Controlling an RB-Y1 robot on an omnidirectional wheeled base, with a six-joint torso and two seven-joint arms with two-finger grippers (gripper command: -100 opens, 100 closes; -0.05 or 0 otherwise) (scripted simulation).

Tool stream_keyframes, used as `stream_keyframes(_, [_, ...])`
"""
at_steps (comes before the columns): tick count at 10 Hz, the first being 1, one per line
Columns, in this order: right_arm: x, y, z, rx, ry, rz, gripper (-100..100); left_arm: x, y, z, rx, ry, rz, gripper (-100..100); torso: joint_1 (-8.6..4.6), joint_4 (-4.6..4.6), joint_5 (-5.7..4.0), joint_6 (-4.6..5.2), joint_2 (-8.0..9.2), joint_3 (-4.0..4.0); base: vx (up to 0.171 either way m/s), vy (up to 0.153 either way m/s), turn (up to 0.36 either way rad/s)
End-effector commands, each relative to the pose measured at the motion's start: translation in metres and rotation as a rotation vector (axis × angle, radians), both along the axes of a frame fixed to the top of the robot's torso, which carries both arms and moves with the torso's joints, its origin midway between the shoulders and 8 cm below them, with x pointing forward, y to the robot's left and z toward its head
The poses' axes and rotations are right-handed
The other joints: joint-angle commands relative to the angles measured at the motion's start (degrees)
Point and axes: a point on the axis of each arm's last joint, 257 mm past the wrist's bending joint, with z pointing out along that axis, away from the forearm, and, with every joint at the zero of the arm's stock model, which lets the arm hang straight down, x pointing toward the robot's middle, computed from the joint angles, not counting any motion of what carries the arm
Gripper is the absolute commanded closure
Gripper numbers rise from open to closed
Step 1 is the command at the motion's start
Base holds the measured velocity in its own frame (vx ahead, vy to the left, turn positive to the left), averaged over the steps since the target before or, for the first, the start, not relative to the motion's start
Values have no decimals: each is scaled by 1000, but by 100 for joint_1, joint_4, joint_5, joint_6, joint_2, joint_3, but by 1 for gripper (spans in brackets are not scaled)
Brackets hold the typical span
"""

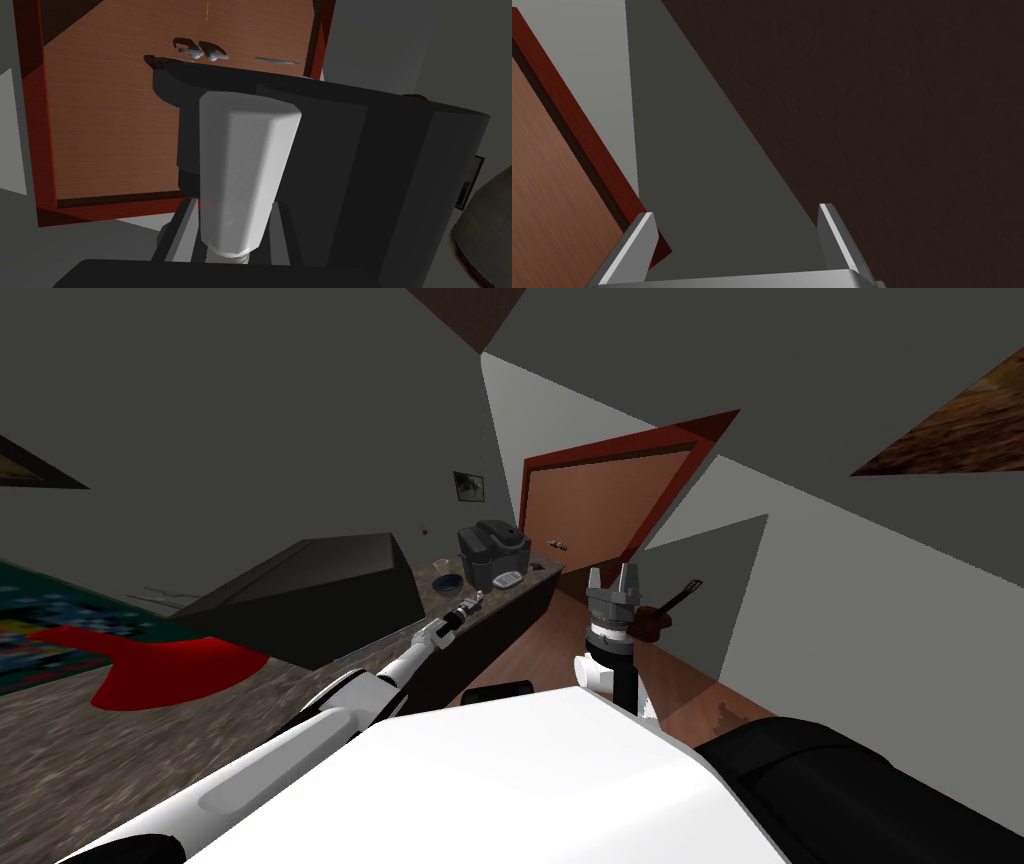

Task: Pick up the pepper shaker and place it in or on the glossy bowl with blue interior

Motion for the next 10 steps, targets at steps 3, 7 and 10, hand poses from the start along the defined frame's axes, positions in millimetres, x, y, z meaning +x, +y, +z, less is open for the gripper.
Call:
stream_keyframes(3, [0, 0, 0, 0, 0, 0, 0, 0, 1, 0, 1, 1, 1, 100, -2, 0, 0, 3, -1, -1, 0, 0, 0])
stream_keyframes(7, [0, 0, 0, 0, 0, 0, 0, -11, 45, -9, -15, 14, 58, 100, -11, -12, 1, 3, -14, -13, 19, -30, -91])
stream_keyframes(10, [0, 0, 0, 0, 0, 0, 0, -27, 62, -10, -34, 10, 76, 100, -11, -20, 2, 2, -23, -21, 23, -35, -85])
